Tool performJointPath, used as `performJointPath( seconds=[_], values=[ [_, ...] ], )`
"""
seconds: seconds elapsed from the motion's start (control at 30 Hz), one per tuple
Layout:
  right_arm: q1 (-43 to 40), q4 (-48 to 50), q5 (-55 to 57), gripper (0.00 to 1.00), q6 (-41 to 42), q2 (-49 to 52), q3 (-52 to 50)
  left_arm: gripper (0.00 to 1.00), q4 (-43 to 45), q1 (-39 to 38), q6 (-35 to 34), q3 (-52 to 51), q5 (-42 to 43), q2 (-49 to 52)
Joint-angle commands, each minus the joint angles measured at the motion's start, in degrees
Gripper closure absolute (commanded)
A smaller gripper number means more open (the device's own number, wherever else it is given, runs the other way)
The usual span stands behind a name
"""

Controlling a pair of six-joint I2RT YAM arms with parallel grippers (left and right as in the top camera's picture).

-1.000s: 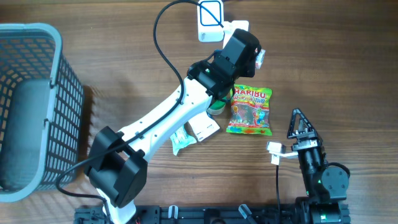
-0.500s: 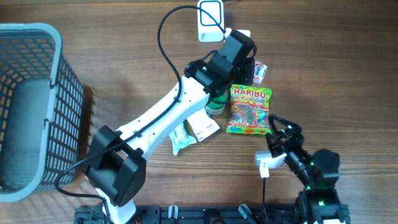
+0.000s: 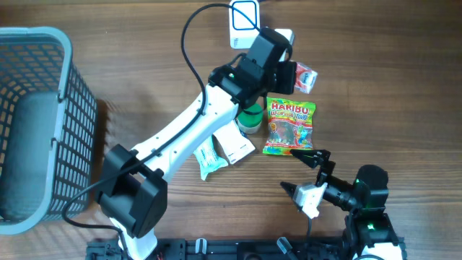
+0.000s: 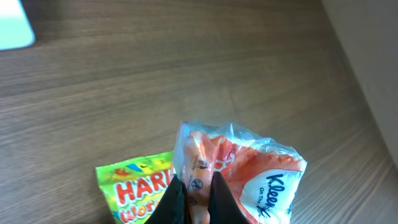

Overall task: Scan the item barcode
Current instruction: 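Move the right gripper toward the Kleenex pack held by the left gripper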

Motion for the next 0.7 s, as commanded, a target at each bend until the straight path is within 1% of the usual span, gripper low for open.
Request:
performJointPath(
  seconds=[0.0,0.07,0.1,0.13,0.17,0.2,0.23,0.27,0.3,0.33,0.37,0.4,0.43,0.47,0.5,0.57,0.6,0.67],
  values=[
    [0.2,7.0,3.8,0.00,35.7,0.2,-0.1,0.96,0.2,2.9,0.7,0.0,0.7,0.7],
    [0.2,13.4,10.5,0.00,52.1,0.2,-0.1,0.96,0.1,3.5,0.7,0.0,0.7,0.7],
    [0.2,17.8,13.8,0.00,63.0,0.2,-0.1,0.96,0.0,3.5,0.7,0.0,0.7,0.7],
    [0.2,22.3,15.8,0.01,75.2,0.2,0.0,0.96,-0.1,3.5,0.7,0.0,0.7,0.7],
    [0.2,26.4,16.0,0.00,90.4,0.2,0.0,0.96,-0.2,3.3,0.7,0.0,0.7,0.7],
    [0.2,26.4,16.0,0.00,107.2,0.2,0.0,0.96,-0.4,3.3,0.7,0.0,0.7,0.7],
    [0.2,24.3,18.4,0.00,110.6,0.2,-0.1,0.96,-0.4,3.3,0.7,0.0,0.7,0.7],
    [0.2,21.5,23.0,0.00,115.4,0.2,-0.1,0.96,-0.4,3.3,0.7,0.0,0.8,0.7],
    [0.2,19.7,24.8,0.00,118.9,0.2,-0.1,0.96,-0.5,3.3,0.7,0.0,1.2,0.7],
    [0.1,16.8,26.4,0.00,124.0,0.2,0.0,0.96,-0.5,3.4,0.7,0.0,2.7,0.7],
    [0.1,13.9,25.9,0.00,129.1,0.2,0.0,0.96,-0.7,3.7,0.7,0.0,5.0,0.7],
    [0.1,12.6,25.0,0.00,131.4,0.2,0.0,0.96,-0.9,3.9,0.7,0.0,7.9,0.7],
    [0.1,11.8,23.8,0.01,132.5,0.2,0.0,0.96,-1.0,4.1,0.8,0.0,10.2,0.7],
    [0.1,12.1,23.2,0.12,132.3,0.2,0.0,0.96,-1.4,4.3,1.6,0.0,12.7,0.7],
    [0.1,12.4,23.3,0.17,132.2,0.2,0.0,0.96,-2.2,4.3,2.4,0.0,13.6,0.7],
    [0.1,13.4,23.7,0.37,132.3,0.2,0.0,0.96,-4.9,4.3,2.6,0.0,13.6,0.7],
    [0.1,14.6,23.6,0.38,132.2,0.2,0.0,0.96,-6.7,4.3,4.2,0.0,13.6,0.7],
    [0.1,17.4,23.2,0.29,132.3,0.2,0.0,0.96,-10.2,4.3,6.7,0.0,13.6,0.7]
  ],
)
